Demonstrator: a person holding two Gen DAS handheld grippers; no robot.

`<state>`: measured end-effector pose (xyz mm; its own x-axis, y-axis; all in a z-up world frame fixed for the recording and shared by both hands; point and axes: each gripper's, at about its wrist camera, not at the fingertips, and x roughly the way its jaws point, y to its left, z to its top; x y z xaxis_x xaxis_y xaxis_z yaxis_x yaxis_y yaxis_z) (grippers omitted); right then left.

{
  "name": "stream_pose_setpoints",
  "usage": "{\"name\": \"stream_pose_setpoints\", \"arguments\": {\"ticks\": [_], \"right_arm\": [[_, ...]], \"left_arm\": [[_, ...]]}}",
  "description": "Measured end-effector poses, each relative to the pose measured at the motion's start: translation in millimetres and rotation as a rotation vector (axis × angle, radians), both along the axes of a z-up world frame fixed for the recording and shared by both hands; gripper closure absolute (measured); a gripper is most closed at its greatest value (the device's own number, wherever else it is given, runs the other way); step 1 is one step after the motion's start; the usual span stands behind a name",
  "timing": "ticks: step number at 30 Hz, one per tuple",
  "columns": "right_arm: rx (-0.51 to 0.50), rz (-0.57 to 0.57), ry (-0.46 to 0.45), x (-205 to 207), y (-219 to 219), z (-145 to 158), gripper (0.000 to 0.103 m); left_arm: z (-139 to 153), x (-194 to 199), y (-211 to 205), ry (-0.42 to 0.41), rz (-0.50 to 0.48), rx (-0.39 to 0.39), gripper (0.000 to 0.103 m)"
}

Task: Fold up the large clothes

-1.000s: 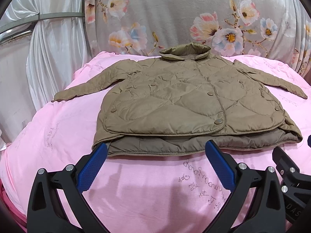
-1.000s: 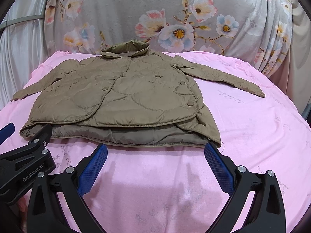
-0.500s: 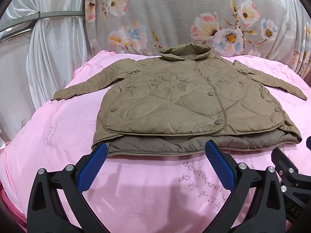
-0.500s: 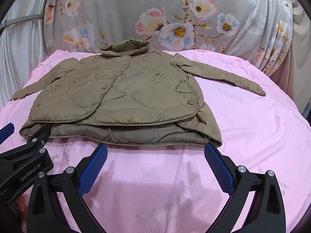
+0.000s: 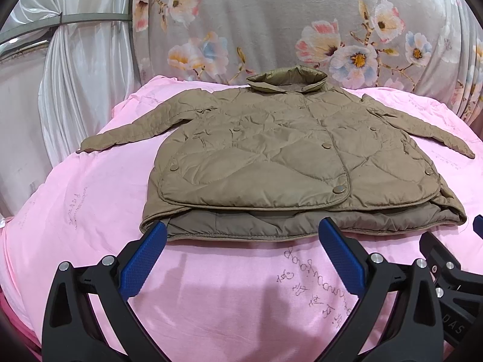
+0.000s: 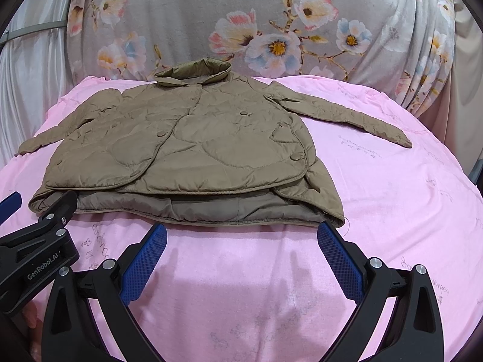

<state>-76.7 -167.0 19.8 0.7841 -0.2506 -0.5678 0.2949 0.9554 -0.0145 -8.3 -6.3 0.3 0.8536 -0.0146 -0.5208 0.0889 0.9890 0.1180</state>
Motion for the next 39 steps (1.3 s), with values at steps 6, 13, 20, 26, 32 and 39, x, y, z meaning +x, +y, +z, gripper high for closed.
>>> {"name": "stream_pose_setpoints", "arguments": {"ticks": [6, 13, 20, 26, 32, 39], "right_arm": [[0.003, 0.000, -0.001, 1, -1, 0, 0.005], [0.165, -0.013, 0.038, 3, -30, -9, 0.005], [0.247, -0.154, -0.013, 13, -133, 14, 0.005], [0.320, -0.376, -0.044, 43, -261, 22, 0.005], [0.514, -0.527, -0.031, 83, -367, -8, 0.005], [0.649, -0.651, -0.052, 119, -432, -42, 0.008]], "left_arm": [[0, 0, 0, 0.002, 0.000, -0.003, 0.005], [1, -1, -3, 0.024, -0.002, -0.055, 0.005], [6, -3, 2, 0.060, -0.008, -0.149, 0.005], [35, 9, 6, 0.036, 0.024, -0.146, 0.005], [59, 34, 15, 0.010, 0.108, -0.146, 0.005], [63, 77, 48, 0.037, 0.167, -0.163, 0.005]]}}
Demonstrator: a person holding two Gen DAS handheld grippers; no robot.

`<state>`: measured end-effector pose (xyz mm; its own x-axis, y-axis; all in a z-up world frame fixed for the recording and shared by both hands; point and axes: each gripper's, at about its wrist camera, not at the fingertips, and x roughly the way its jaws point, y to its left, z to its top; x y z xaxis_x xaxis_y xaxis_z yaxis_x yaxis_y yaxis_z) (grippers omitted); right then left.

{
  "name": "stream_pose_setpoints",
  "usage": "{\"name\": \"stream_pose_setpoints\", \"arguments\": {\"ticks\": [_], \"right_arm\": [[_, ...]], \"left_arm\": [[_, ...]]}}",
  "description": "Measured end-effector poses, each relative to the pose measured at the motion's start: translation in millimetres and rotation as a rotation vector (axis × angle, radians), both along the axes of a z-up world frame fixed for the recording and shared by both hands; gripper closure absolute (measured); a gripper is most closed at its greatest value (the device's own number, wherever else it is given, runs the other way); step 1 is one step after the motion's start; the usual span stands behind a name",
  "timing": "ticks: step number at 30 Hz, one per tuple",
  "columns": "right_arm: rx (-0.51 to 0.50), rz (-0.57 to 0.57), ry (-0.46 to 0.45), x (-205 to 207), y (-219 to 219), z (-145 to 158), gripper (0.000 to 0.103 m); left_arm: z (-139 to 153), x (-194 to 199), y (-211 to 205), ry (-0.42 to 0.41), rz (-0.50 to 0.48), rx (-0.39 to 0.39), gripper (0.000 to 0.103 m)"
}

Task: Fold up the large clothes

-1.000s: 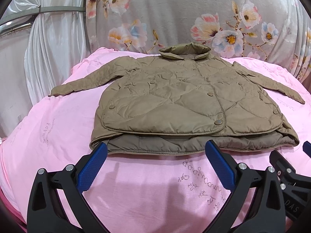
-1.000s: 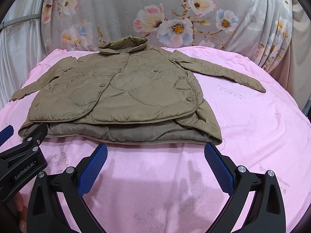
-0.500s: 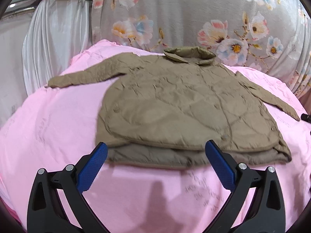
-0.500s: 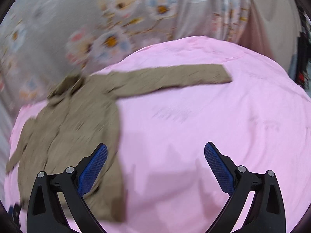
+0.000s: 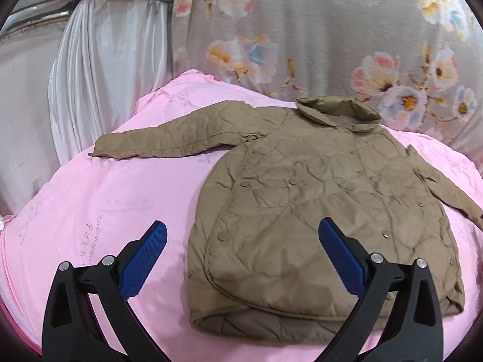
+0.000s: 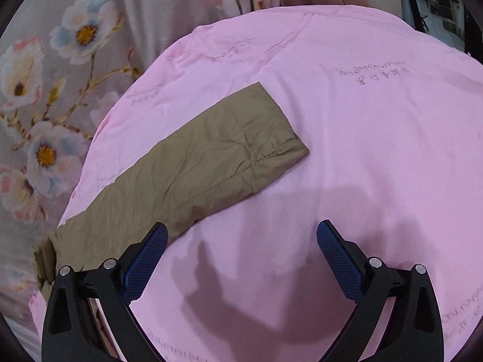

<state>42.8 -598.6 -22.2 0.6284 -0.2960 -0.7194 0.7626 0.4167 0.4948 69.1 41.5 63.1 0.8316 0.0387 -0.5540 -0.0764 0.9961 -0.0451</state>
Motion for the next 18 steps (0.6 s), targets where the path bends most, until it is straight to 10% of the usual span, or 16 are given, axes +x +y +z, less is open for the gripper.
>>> {"name": "stream_pose_setpoints", "arguments": {"ticks": [8, 18], "right_arm": [[-0.039, -0.038, -0.052, 33, -24, 15, 0.091], [-0.426, 0.363, -0.310, 94, 140, 177, 0.096]], "left_arm": [[-17, 31, 12, 0.067, 0.049, 0.079, 0.005], [-26, 37, 32, 0.111, 0.088, 0.078, 0.005]]}}
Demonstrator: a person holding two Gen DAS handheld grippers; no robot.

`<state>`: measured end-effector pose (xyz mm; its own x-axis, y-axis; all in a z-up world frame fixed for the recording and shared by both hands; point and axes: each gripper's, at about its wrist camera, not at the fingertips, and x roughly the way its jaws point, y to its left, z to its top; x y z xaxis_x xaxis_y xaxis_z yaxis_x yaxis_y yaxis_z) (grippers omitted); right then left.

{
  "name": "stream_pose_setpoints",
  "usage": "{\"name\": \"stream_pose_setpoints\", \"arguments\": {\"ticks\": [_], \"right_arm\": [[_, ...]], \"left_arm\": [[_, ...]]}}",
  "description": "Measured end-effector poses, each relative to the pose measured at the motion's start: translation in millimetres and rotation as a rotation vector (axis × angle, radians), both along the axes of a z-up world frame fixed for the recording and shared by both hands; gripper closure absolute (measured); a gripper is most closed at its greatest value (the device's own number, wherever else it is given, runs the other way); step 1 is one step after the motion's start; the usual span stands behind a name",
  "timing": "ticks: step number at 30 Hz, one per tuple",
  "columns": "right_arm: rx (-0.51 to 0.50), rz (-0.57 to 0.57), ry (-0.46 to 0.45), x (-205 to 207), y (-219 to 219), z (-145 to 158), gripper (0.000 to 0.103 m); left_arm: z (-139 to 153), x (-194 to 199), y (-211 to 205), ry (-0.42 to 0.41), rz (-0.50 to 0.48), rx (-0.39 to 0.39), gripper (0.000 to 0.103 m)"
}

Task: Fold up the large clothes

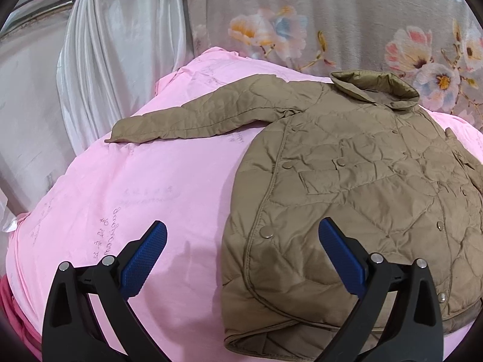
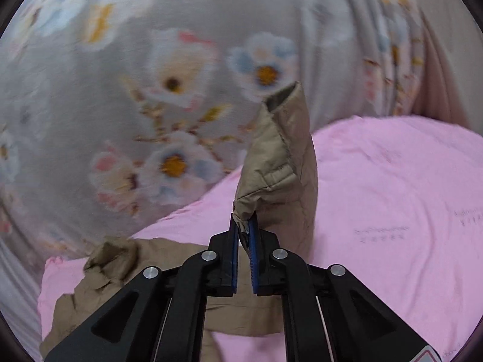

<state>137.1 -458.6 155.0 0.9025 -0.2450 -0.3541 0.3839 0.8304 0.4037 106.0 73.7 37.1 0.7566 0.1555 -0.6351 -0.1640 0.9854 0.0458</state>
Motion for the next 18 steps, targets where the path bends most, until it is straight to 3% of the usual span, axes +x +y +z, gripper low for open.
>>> {"name": "stream_pose_setpoints", "arguments": {"ticks": [3, 7, 10, 14, 18], "right_arm": [[-0.094, 0.189, -0.035, 22, 85, 28, 0.096], [-0.134, 0.405, -0.012, 59, 185, 25, 0.097], [-0.206, 0.507, 0.041, 83, 258, 2, 0.097], [-0.209, 0.641, 0.135, 108, 329, -43, 0.097], [-0.246, 0.736, 0.208, 117, 382, -74, 0.084]], "left_arm": [[-1, -4, 3, 0.002, -0.001, -0.003, 0.005], [-1, -7, 9, 0.004, -0.004, -0.008, 0.005], [0, -8, 17, 0.006, -0.004, -0.026, 0.005], [-2, -8, 28, 0.006, -0.003, -0.043, 0.005], [-1, -2, 35, 0.010, -0.018, -0.072, 0.005]]}}
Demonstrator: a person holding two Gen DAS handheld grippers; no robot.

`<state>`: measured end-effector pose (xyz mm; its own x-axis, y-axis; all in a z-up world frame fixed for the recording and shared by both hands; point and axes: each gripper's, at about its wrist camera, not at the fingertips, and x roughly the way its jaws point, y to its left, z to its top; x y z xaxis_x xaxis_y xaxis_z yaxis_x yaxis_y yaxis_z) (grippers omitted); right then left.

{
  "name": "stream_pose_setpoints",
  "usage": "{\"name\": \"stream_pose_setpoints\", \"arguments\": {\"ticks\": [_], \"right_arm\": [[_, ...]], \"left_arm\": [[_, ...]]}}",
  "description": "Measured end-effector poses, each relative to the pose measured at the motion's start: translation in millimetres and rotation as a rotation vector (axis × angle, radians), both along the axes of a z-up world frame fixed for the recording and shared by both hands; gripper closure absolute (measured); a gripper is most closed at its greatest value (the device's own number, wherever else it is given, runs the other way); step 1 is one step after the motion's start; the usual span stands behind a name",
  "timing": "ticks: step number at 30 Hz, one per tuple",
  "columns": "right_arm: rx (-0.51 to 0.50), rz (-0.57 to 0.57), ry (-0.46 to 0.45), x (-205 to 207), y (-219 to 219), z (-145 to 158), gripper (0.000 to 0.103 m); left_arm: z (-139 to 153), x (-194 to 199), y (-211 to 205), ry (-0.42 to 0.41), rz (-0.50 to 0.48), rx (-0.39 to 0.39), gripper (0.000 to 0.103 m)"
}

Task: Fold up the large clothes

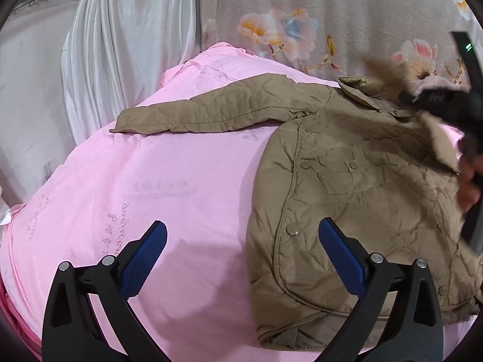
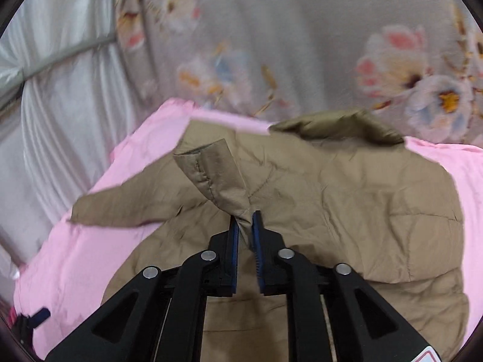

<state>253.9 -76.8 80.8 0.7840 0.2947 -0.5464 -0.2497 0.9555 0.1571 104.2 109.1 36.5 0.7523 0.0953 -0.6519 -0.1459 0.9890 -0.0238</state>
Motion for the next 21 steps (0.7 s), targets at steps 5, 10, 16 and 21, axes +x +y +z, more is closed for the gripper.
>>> {"name": "stream_pose_setpoints", "arguments": {"ticks": [5, 10, 16, 21], "right_arm": [[0.083, 0.014, -0.042, -16, -7, 5, 0.056], [0.161, -0.116, -0.057, -32, -72, 2, 0.053], [0.292, -0.394, 0.037, -37, -190, -44, 0.052], [0.400, -0.508, 0.165, -23, -252, -91, 0.052]], "left_arm": [[17, 22, 3, -0.004, -0.068, -0.124, 0.005], [25, 77, -17, 0.047, -0.167, -0.299, 0.005], [-8, 146, -58, 0.215, -0.240, -0.460, 0.005], [-29, 174, -78, 0.249, -0.214, -0.513, 0.008]]}}
